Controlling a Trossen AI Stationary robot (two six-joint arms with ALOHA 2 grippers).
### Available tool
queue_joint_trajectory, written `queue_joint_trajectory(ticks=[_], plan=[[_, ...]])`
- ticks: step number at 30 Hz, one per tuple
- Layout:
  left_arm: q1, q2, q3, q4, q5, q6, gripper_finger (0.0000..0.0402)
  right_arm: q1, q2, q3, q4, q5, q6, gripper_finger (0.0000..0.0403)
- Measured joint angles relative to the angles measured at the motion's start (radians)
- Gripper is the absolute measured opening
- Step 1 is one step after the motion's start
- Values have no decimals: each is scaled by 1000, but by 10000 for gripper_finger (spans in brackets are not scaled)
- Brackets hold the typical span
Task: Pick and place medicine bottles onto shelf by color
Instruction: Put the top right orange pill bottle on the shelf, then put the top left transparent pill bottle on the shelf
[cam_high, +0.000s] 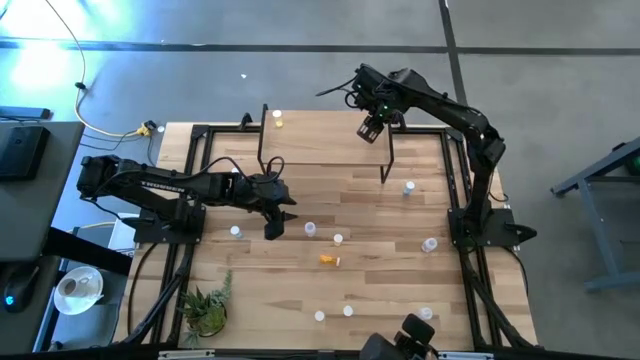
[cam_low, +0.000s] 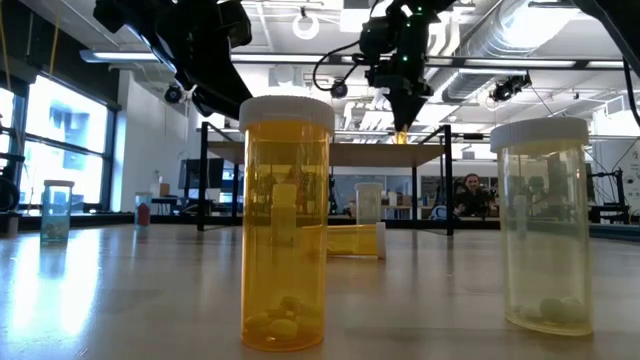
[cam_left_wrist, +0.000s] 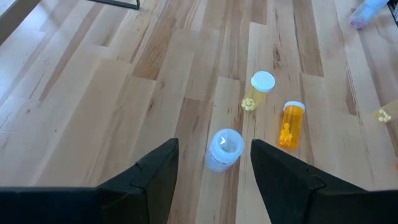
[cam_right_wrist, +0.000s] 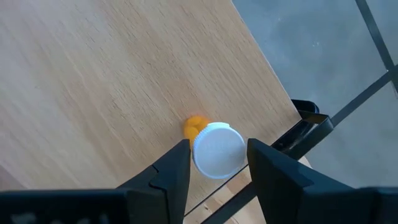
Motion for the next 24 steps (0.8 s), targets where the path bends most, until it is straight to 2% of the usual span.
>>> queue_joint_trajectory(ticks=[14, 20, 24], plan=[[0, 0, 0, 0, 0, -8, 191, 14, -131, 0, -6, -11, 0, 151], [0, 0, 0, 0, 1, -10, 191, 67, -211, -4, -49, -14, 11, 151], [0, 0, 0, 0, 3, -9, 191, 114, -282, -72, -44, -16, 34, 151]])
